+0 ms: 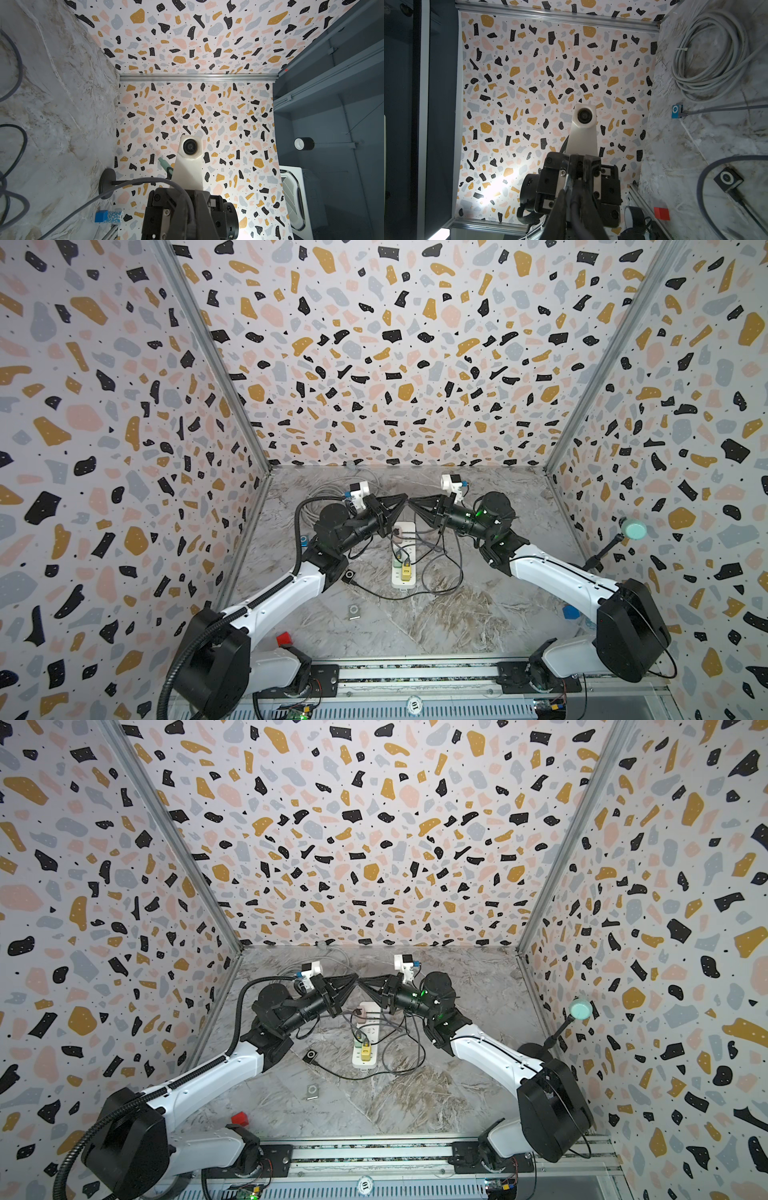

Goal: Charge mp3
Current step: Adjust the charging cable.

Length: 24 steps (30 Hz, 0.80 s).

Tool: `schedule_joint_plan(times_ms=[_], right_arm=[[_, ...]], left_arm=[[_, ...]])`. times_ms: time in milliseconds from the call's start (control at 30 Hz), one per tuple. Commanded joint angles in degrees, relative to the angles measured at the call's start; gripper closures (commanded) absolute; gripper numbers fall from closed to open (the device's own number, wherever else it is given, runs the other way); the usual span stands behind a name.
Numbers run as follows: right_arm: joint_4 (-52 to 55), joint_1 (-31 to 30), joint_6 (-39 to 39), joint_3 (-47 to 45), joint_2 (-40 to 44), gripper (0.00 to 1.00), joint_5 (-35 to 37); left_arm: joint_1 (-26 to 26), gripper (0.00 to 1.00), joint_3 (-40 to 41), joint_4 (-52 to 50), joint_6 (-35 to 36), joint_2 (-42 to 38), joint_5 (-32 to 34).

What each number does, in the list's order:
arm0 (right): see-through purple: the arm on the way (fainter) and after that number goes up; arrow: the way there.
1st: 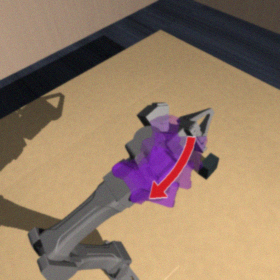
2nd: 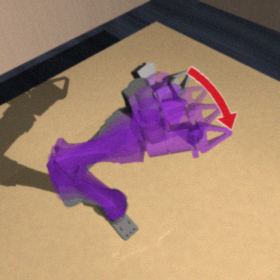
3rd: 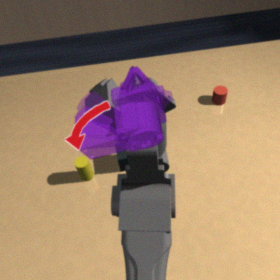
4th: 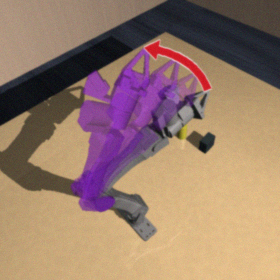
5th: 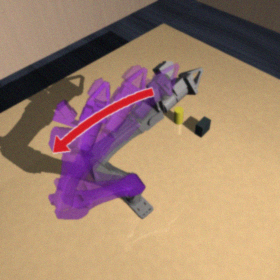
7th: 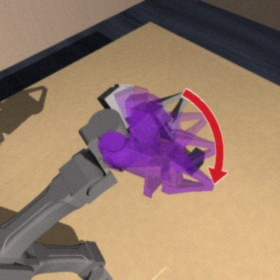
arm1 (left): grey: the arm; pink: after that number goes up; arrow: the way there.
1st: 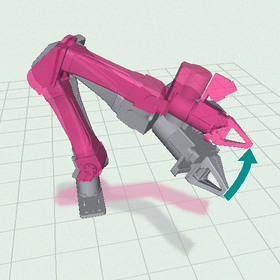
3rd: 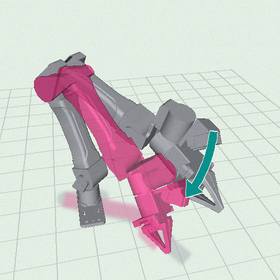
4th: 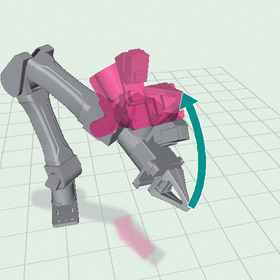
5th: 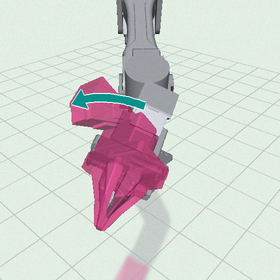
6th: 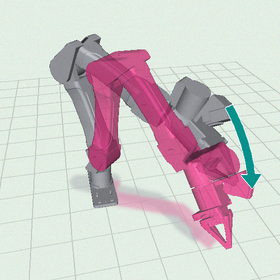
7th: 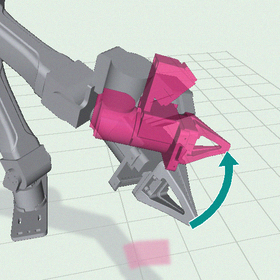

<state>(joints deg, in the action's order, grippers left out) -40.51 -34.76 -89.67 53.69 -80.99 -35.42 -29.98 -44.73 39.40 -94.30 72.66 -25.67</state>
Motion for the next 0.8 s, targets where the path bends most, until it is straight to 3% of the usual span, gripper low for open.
schedule_joint_plan(times_ms=[0,300,433,467,533,567,600,667,767], right_arm=[[-2.2,0.4,0.1,2.0,0.8,0.82,-0.2],[-2.8,0.8,0.0,1.7,0.7,1.00,-0.6],[-3.0,0.8,0.1,1.4,0.9,1.00,-0.9],[-2.9,0.9,0.5,1.3,1.2,1.00,-1.0],[-1.7,1.0,2.2,1.5,1.9,1.00,-1.5],[0.4,1.0,4.0,1.8,2.6,1.00,-1.7],[2.9,1.1,6.2,2.3,3.4,1.00,-1.9],[10.4,1.4,11.1,3.1,5.4,1.00,-2.1],[19.5,3.0,16.0,2.6,8.4,1.00,-2.3]], left_arm=[[-1.0,1.00,-0.2,-0.6,2.2,-0.5,-3.3],[-1.0,1.00,-0.6,-0.7,3.1,0.1,-3.9],[-1.1,1.00,-0.3,-3.6,5.3,-0.6,-3.9],[-0.9,0.94,-0.4,-6.6,7.3,-1.1,-3.9],[0.3,0.72,-2.8,-20.7,17.0,-2.2,-4.0],[1.2,0.65,-6.0,-35.9,25.6,-2.9,-1.6],[1.8,0.56,-9.3,-49.4,33.7,-3.3,2.7],[2.5,0.41,-13.1,-69.6,42.4,-3.7,11.0],[2.6,0.34,-11.0,-84.9,49.2,-4.4,18.1]])
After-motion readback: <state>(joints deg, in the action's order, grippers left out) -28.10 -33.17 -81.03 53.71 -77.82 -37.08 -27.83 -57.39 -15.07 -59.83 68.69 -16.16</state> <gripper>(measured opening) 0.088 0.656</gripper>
